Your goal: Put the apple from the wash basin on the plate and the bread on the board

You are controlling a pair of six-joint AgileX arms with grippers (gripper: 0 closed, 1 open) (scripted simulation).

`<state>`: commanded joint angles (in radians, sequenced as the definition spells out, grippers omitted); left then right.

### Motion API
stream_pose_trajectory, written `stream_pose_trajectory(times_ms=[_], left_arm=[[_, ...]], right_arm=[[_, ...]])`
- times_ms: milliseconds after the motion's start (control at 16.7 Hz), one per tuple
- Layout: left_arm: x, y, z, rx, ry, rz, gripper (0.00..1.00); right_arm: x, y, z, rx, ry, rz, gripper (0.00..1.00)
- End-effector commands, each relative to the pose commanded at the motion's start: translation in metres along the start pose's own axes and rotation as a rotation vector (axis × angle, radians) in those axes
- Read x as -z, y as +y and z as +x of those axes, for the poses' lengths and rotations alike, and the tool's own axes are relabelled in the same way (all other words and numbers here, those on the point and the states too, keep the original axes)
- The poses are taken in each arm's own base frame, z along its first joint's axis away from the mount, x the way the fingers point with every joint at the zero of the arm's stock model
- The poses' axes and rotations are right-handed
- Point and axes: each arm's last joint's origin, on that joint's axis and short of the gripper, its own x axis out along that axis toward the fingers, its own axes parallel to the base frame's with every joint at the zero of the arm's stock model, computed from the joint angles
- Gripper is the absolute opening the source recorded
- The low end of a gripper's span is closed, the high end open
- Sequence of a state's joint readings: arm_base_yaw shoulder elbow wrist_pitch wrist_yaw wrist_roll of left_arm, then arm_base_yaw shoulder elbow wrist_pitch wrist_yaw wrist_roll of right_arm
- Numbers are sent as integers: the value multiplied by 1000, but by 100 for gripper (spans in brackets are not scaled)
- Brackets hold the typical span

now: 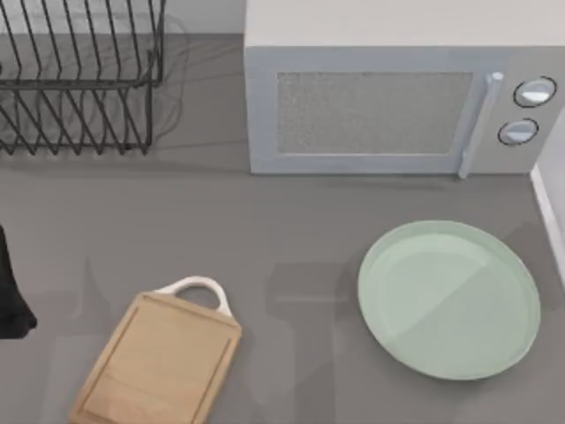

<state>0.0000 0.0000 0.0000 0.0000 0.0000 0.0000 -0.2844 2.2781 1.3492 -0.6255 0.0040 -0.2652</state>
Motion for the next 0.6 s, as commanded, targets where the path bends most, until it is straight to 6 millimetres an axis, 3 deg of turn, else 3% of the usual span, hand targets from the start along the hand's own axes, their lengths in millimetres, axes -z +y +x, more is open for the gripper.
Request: stream_pose_trajectory(times_ms=[180, 480, 600], left_arm=[[0, 0, 0, 0, 0, 0, 100], [0, 0, 0, 0, 0, 0, 100], [0, 0, 0, 0, 0, 0, 100]], right_arm=[[7, 2, 32, -3, 12, 1, 100], [8, 2, 37, -4, 16, 1, 100], [8, 2, 37, -4, 16, 1, 85]])
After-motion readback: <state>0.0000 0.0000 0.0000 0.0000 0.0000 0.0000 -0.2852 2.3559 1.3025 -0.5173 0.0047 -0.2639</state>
